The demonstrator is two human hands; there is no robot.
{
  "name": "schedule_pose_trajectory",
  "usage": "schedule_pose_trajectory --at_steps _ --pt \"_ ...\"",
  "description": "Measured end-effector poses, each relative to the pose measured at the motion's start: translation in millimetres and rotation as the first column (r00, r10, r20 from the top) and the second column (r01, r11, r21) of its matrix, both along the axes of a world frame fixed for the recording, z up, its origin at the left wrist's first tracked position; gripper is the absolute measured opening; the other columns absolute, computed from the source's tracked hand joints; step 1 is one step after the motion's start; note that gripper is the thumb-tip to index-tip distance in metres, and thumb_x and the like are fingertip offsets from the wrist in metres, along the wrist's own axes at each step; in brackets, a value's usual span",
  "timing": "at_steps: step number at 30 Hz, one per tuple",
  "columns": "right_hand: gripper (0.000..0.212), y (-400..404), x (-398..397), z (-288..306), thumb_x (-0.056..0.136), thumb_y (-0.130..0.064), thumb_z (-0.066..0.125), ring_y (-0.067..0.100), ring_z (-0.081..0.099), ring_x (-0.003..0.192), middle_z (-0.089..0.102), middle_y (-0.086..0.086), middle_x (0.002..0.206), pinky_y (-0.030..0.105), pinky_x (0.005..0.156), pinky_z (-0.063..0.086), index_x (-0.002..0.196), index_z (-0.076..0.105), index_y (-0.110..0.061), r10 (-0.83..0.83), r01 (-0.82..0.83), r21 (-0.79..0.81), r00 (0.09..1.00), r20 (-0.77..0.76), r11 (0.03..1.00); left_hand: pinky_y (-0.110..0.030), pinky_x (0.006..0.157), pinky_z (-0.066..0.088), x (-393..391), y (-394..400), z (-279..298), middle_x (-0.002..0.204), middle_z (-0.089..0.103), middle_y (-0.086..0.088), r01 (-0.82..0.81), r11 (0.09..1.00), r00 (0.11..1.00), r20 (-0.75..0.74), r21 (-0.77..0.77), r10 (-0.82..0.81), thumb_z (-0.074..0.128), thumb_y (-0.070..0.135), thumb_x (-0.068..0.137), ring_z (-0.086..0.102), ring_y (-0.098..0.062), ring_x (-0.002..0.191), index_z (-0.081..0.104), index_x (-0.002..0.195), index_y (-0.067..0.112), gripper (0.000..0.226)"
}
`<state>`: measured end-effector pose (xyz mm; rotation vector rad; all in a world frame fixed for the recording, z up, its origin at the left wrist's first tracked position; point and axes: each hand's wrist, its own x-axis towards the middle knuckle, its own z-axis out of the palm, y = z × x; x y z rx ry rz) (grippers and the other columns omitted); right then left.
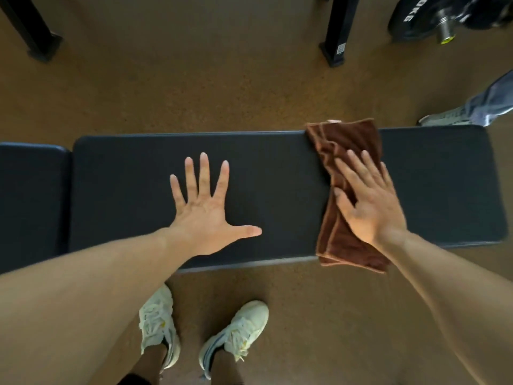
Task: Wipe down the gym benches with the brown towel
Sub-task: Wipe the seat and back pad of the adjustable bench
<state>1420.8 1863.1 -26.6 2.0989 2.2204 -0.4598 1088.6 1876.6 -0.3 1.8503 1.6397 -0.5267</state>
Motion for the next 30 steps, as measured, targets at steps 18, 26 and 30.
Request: schedule_pose_trajectory --at_steps 18,26,30 --pt "0.067 -76.4 -139.9 -3.4 0.105 -0.054 0.027 0.019 -0.001 0.163 0.011 -0.003 0.176 0.047 0.131 -0.006 0.167 0.023 -0.028 -0.746 0.752 0.087 0.659 -0.096 0.653 -0.064 0.11 -0.027 -0.4 4.8 0.7 0.144 -0.058 -0.012 0.033 0.998 0.992 0.126 -0.061 -0.025 0.04 0.091 0.076 -0.056 -0.037 0.13 -0.041 0.147 0.028 0.125" --pt "0.073 -86.2 -343.1 2.9 0.102 -0.065 0.022 0.01 -0.011 0.161 0.002 -0.01 0.176 0.039 0.13 -0.009 0.167 0.012 -0.033 -0.472 0.475 0.041 0.88 -0.054 0.879 -0.033 0.124 0.017 -141.1 -41.1 22.3 0.164 0.027 0.007 -0.479 0.877 0.588 0.754 0.034 0.292 0.046 0.042 0.104 0.018 -0.007 0.152 0.034 0.155 0.027 0.054" --pt "0.076 -81.7 -417.1 5.5 0.1 -0.066 0.023 0.01 -0.012 0.161 -0.001 -0.01 0.176 0.043 0.132 -0.005 0.167 0.009 -0.032 -0.438 0.439 0.02 0.899 -0.021 0.898 -0.031 0.099 0.05 -251.7 -87.3 11.8 0.122 0.058 0.017 -0.654 0.755 0.48 0.745 -0.047 0.462 0.051 0.033 0.103 0.054 0.001 0.115 0.057 0.13 0.029 0.028"
